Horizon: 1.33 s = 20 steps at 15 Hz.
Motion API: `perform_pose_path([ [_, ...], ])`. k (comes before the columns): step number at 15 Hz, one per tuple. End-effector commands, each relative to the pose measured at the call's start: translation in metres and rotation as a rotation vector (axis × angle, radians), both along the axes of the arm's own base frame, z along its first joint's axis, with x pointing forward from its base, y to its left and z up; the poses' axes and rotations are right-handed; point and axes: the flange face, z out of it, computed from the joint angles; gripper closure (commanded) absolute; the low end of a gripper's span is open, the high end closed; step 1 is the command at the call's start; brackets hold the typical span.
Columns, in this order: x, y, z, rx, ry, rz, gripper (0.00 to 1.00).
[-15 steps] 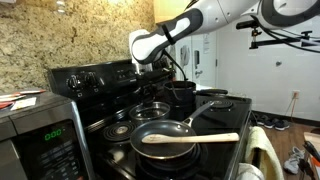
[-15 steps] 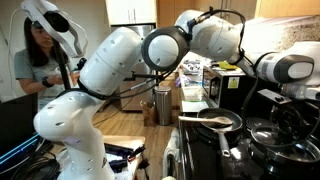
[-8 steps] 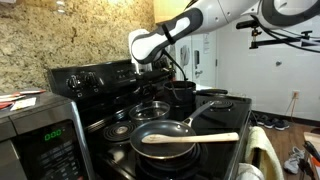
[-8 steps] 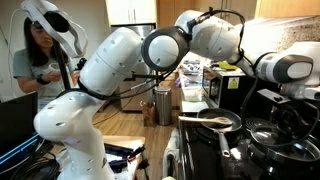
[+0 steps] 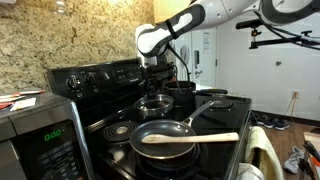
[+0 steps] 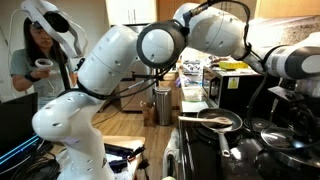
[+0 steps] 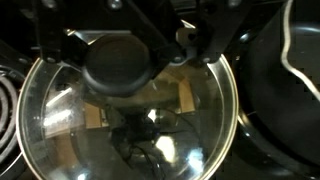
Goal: Pick the lid up from the stove and put it on the pot
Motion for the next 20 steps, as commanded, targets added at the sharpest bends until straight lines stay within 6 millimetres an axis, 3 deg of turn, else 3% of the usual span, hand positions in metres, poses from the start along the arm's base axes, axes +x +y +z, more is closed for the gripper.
perform_pose_path([
  [1,-0.008,-0.053,0.048,0.031,-0.009,-0.073,0.77],
  [6,-0.012,-0.085,0.079,0.042,-0.028,-0.12,0.77],
  [12,-0.016,-0.086,0.088,0.041,-0.026,-0.109,0.77],
  [20,-0.025,-0.105,0.123,0.044,-0.078,-0.137,0.77],
])
